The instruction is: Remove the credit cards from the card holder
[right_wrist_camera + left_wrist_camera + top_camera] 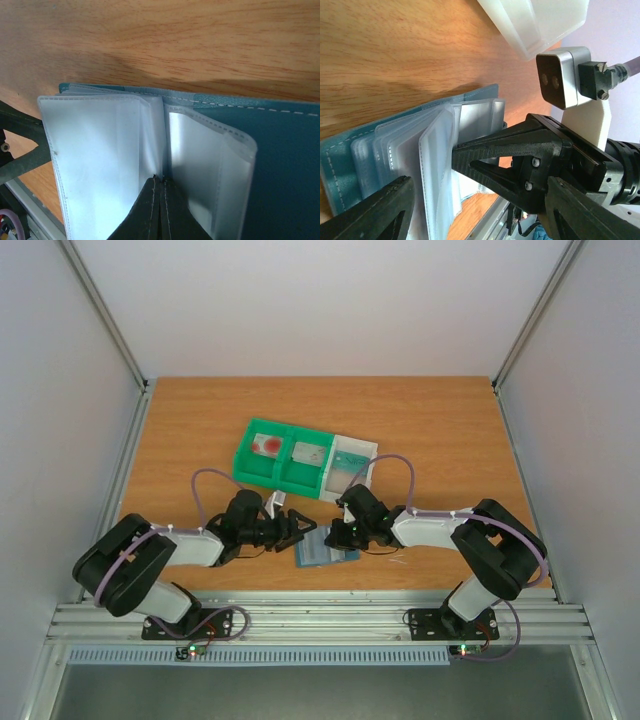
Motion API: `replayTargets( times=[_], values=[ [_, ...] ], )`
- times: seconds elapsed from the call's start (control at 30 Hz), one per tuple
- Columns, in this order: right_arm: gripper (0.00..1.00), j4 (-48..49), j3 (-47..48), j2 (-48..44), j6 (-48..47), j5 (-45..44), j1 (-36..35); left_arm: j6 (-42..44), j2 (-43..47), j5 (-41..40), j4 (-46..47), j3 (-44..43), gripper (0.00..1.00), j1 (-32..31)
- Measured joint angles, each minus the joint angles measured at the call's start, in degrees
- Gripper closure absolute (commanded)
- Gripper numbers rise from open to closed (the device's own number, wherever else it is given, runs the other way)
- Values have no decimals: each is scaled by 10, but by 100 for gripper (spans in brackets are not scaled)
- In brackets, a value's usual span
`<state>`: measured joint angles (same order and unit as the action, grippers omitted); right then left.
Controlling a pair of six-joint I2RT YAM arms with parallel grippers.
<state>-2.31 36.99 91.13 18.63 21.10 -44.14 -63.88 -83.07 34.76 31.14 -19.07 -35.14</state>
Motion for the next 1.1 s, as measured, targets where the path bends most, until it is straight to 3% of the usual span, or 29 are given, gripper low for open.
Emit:
replayTargets(
  times=[0.4, 0.6, 0.87, 1.1],
  values=[
    [99, 0, 0, 0, 0, 6, 1, -7, -27, 24, 30, -9, 40, 0],
    [97, -2, 0, 0, 2, 6, 1, -14, -32, 26, 35, -9, 54, -1],
    [94, -21, 0, -11, 5, 2, 1, -15, -44, 28, 40, -12, 83, -3],
    [92, -37, 0, -18, 5, -2, 1, -12, -52, 32, 45, -16, 97, -3]
  ],
)
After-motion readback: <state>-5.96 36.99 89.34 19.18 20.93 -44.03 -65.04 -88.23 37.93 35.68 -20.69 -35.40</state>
